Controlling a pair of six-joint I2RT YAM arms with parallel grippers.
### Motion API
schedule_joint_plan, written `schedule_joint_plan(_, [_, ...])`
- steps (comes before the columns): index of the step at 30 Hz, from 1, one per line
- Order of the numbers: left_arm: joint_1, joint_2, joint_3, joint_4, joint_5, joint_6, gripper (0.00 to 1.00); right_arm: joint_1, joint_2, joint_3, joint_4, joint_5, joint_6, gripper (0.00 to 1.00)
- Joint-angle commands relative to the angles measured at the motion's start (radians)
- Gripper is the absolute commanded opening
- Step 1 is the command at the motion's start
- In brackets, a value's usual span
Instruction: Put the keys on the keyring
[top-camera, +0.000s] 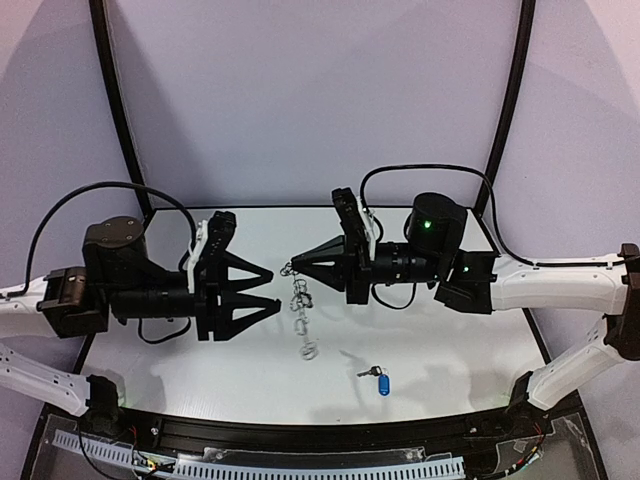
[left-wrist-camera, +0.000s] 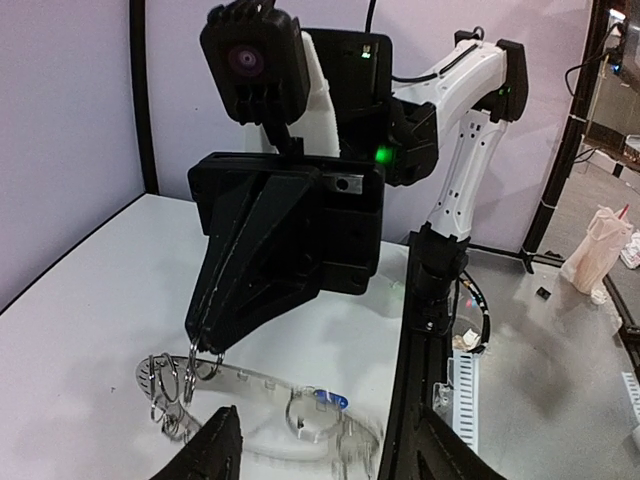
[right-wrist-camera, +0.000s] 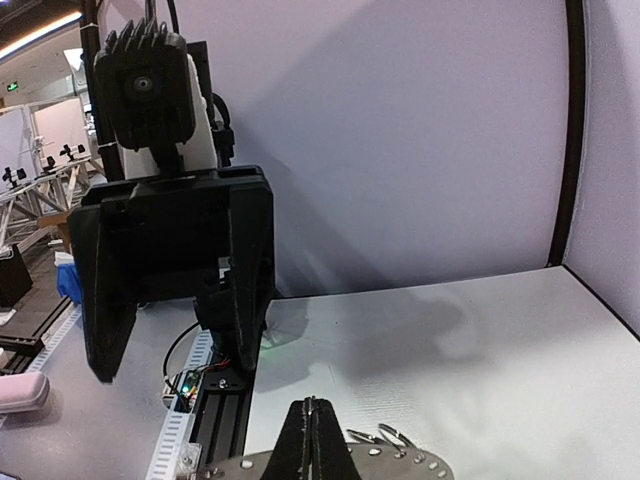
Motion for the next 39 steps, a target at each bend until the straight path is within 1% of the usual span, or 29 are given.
schedule_joint_plan(1, [0.000,0.034,0.007,0.095,-0.026,-0.019,0.55,-0.004,0.002,0.036,0.033,-0.002,0.026,0.00])
schedule_joint_plan(4, [0.006,0.039,-0.016,0.149,-0.040,-0.024,0.55,-0.005,-0.001,0.038,0.027,-0.009,0.027,0.00])
schedule_joint_plan(8, [0.023,0.055,-0.017,0.161,-0.052,-0.053,0.47,-0.003,-0.007,0.026,0.052,-0.043,0.033,0.00])
schedule_joint_plan(13, [0.041,0.056,-0.031,0.180,-0.058,-0.077,0.43,-0.003,-0.018,0.009,0.079,-0.067,0.045,0.00])
schedule_joint_plan(17, [0.045,0.053,-0.037,0.180,-0.053,-0.087,0.35,-0.002,-0.025,-0.002,0.106,-0.061,0.052,0.00])
schedule_joint_plan(23, [0.045,0.003,-0.083,0.190,-0.017,-0.100,0.36,-0.003,-0.020,-0.001,0.095,-0.037,0.054,0.00])
schedule_joint_plan(27, [0.045,-0.007,-0.094,0.199,-0.015,-0.105,0.36,-0.003,-0.017,-0.005,0.124,-0.044,0.071,0.00])
schedule_joint_plan(29, [0.046,0.000,-0.096,0.205,-0.021,-0.109,0.35,-0.003,-0.015,-0.008,0.148,-0.057,0.080,0.00])
schedule_joint_plan(33, [0.048,0.015,-0.098,0.227,-0.021,-0.118,0.28,-0.002,-0.014,-0.011,0.161,-0.064,0.095,0.00])
schedule_joint_plan(39, [0.049,0.019,-0.116,0.265,0.016,-0.134,0.27,-0.003,-0.014,-0.011,0.160,-0.058,0.098,0.00])
